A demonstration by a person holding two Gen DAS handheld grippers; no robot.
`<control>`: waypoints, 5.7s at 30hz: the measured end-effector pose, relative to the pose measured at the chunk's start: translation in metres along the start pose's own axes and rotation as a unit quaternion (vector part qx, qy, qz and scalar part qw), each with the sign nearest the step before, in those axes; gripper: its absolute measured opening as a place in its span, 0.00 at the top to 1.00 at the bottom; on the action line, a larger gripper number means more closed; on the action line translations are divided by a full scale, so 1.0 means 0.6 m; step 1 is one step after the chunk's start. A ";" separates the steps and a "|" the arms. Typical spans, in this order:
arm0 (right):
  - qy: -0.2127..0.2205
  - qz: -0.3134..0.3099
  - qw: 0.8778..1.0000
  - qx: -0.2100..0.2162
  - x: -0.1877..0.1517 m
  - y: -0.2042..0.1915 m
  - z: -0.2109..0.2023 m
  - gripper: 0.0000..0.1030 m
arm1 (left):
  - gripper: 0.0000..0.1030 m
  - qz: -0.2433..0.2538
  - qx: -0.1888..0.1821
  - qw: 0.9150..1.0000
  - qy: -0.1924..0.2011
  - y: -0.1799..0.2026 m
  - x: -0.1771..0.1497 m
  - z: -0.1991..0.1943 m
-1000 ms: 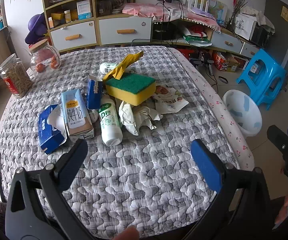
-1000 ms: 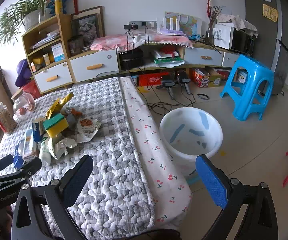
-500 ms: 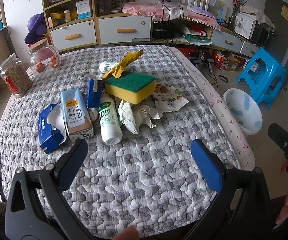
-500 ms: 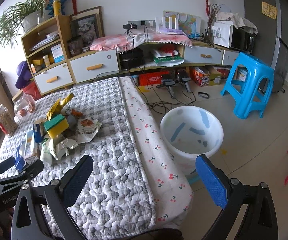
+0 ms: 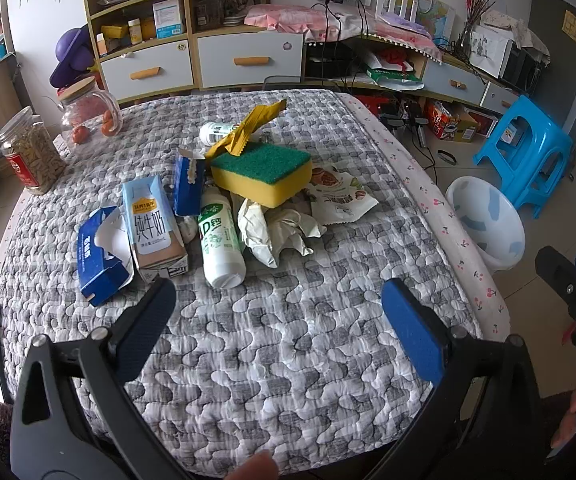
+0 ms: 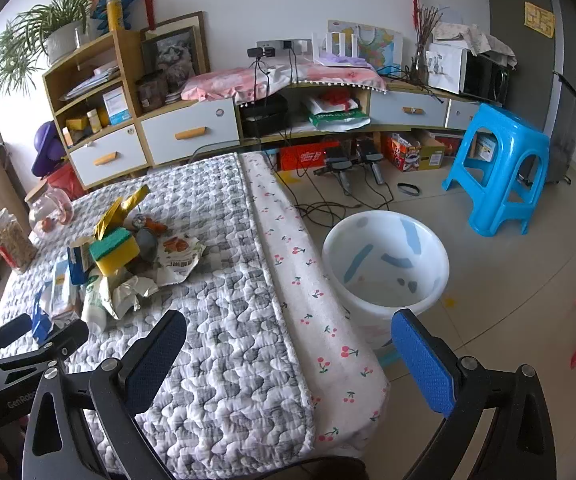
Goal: Collect trash
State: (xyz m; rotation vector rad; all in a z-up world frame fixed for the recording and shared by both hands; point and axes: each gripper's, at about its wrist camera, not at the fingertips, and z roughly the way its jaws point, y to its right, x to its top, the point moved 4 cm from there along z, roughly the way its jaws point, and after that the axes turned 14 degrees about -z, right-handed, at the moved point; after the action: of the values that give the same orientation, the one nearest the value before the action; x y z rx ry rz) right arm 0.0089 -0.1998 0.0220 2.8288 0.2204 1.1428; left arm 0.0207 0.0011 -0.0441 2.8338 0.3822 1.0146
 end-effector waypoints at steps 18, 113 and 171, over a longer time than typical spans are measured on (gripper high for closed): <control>0.000 -0.001 1.000 0.001 0.000 0.001 0.001 0.00 | 0.01 0.000 0.010 1.000 0.006 -0.004 0.002 -0.001; -0.059 -0.089 0.964 0.243 0.162 -0.112 0.208 0.44 | 0.61 -0.155 -0.073 0.980 -0.101 -0.206 0.133 0.064; -0.113 0.154 0.982 -0.001 -0.040 0.379 0.157 0.22 | 0.06 0.115 -0.167 0.974 -0.098 0.377 0.060 0.155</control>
State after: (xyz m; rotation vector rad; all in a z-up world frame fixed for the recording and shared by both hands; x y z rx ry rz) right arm 0.0807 -0.4304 -0.0322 3.0327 -0.2426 0.8468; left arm 0.1519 -0.2084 -0.0522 2.6719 -0.1304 0.7380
